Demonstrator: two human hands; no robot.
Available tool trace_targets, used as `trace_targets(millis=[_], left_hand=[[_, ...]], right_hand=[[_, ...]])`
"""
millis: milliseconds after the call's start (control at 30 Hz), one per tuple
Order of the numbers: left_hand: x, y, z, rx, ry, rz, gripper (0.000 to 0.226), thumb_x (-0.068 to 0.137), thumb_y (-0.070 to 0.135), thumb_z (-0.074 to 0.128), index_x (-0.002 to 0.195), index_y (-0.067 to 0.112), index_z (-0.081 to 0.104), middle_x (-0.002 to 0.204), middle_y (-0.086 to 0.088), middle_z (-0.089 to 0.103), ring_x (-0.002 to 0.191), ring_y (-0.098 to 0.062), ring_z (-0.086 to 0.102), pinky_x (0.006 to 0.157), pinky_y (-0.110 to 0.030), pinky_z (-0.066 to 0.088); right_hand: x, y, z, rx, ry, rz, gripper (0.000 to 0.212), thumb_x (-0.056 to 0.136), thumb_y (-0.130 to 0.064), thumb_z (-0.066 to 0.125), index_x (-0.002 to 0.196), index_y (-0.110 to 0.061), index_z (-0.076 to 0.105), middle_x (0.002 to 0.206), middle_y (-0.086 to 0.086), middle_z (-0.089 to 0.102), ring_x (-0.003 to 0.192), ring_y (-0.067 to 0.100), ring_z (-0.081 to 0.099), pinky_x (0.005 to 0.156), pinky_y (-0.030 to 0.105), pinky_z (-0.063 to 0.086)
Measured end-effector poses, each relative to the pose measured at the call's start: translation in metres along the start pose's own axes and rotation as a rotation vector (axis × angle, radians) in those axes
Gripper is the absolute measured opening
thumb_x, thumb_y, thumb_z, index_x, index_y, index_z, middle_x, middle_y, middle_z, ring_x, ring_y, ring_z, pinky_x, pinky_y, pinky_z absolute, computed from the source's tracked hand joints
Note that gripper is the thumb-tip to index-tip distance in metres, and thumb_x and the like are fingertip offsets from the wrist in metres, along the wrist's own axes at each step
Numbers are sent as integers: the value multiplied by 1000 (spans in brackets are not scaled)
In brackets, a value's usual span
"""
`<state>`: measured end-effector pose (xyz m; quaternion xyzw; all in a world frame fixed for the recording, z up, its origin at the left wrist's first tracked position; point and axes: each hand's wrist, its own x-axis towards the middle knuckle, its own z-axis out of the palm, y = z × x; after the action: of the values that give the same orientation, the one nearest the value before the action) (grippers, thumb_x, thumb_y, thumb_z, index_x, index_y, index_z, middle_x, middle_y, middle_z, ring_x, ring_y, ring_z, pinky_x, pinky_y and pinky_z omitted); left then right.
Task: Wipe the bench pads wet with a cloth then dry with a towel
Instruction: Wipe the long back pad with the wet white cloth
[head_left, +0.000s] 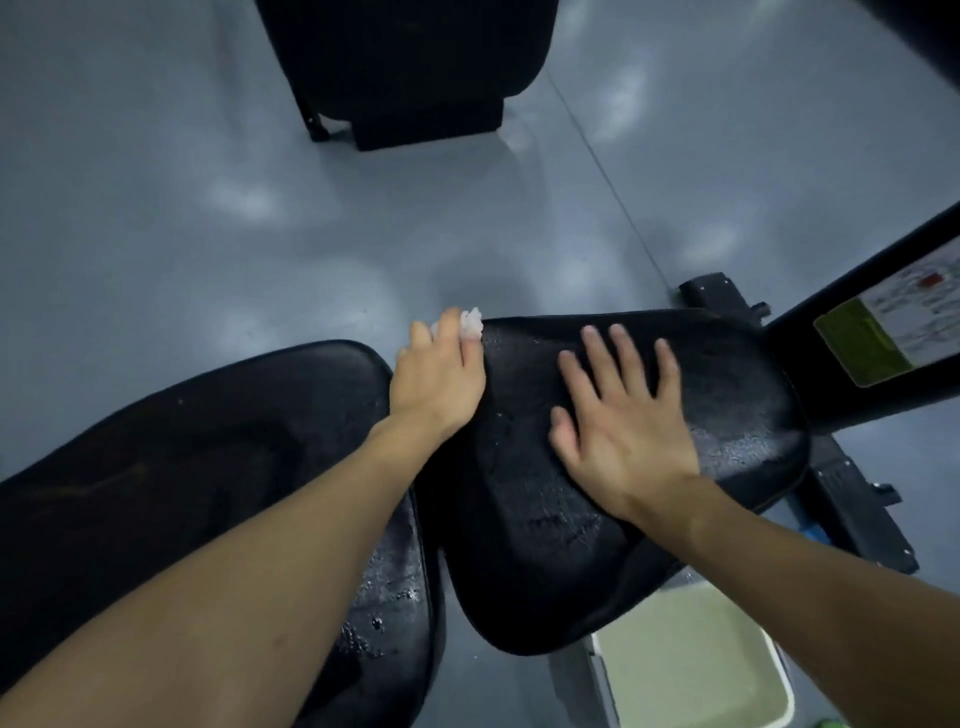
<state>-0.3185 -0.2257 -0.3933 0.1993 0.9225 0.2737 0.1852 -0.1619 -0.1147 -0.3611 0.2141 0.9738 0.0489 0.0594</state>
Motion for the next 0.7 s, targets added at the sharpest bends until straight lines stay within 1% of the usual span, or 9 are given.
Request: trace_targets(millis=[67,233,333,400,500,533,633,667,700], left_hand=[[-14,-2,6,46,65,2,48,104,37,30,150,23,32,133,-19,43,114,-46,48,102,-47,35],[-55,7,12,7,82,-106,61,104,36,31,159,20,13,147,-17,28,124,-44,40,110,-47,29],[-83,13,11,-45,70,-139,63,105,36,31,160,20,5,155,-15,16,132,-39,34,112,-45,28],[-106,12,11,-101,60,-132,65,104,34,34,159,15,5,157,-14,14,137,-34,31,113,-42,30],[-119,10,7,-143,18,-142,50,101,26,42,143,2,28,152,-18,26,138,-35,33,113,-43,33],[-118,14,3,-97,-23,-180,46,100,27,41,139,2,32,154,-21,23,141,-39,29,116,-45,29],[-111,32,-7,93,-107,-279,60,98,33,39,150,4,28,164,-23,-1,150,-45,-3,123,-50,3],[-113,36,-9,90,-95,-271,60,98,32,39,150,4,28,164,-23,-3,150,-43,-4,123,-48,5],[-118,38,-9,59,-66,-244,59,98,30,40,149,3,29,162,-23,2,150,-41,2,123,-45,11]], right_hand=[[5,0,1,-23,3,-116,67,97,-49,21,149,-13,44,161,16,30,150,39,21,116,68,11],[3,2,-1,-77,-60,-139,73,95,-51,1,159,-19,18,167,13,5,153,36,-1,118,65,-5],[6,1,-5,-60,-67,-113,75,93,-49,-2,159,-19,14,167,13,2,153,36,-4,118,65,-5],[-2,-1,-4,-52,-57,-121,72,96,-46,2,158,-16,19,167,14,6,153,36,-1,118,64,-2],[-24,-2,6,-14,45,-246,65,98,-42,19,150,-10,40,162,18,26,151,38,18,117,66,9],[-29,-2,8,1,67,-276,64,98,-42,22,148,-9,45,160,19,30,150,38,22,116,66,12],[-30,0,10,32,95,-280,62,96,-41,27,145,-10,49,159,18,34,149,37,25,117,65,14],[-30,0,10,37,102,-278,62,96,-41,28,145,-10,49,159,18,34,149,37,25,117,65,14],[-30,0,10,40,114,-281,62,96,-41,28,145,-10,49,159,18,34,149,37,26,117,64,14]])
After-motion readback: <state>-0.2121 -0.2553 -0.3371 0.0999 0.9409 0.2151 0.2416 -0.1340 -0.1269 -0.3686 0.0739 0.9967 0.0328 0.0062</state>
